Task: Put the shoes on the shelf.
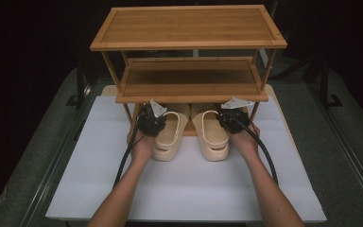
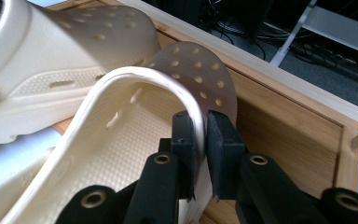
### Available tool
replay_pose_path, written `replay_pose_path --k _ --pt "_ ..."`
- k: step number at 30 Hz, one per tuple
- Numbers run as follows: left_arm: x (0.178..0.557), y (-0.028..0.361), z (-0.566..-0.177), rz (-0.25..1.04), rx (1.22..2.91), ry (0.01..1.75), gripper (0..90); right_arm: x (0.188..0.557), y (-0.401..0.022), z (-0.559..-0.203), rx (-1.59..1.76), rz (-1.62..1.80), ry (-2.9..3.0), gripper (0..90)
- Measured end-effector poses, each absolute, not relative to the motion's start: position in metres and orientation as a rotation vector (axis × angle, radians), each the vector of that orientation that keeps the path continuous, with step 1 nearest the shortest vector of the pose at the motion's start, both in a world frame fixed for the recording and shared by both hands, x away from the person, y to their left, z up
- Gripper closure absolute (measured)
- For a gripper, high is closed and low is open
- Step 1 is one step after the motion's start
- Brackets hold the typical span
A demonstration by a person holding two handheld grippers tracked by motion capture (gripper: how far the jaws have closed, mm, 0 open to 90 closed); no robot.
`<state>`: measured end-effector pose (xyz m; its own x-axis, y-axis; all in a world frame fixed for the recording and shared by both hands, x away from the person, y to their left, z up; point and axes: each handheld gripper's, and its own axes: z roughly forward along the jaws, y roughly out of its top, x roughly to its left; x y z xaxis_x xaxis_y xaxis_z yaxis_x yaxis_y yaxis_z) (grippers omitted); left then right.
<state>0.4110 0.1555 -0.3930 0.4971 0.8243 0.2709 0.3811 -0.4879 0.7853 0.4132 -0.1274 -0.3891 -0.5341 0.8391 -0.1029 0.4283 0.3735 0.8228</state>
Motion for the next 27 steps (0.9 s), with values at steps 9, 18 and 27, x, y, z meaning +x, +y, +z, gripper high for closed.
replay_pose_path --k 9,18,27 --pt "0.407 0.182 -0.376 0.627 2.025 0.969 51.5 0.406 -0.138 -0.381 1.143 1.105 2.165 51.8" --pt "0.383 0.217 -0.363 0.43 2.028 0.926 27.0 0.376 -0.164 -0.366 1.169 1.178 2.229 33.6" --pt "0.349 0.239 -0.373 0.39 2.08 0.881 8.9 0.337 -0.186 -0.371 1.15 1.203 2.298 25.3"
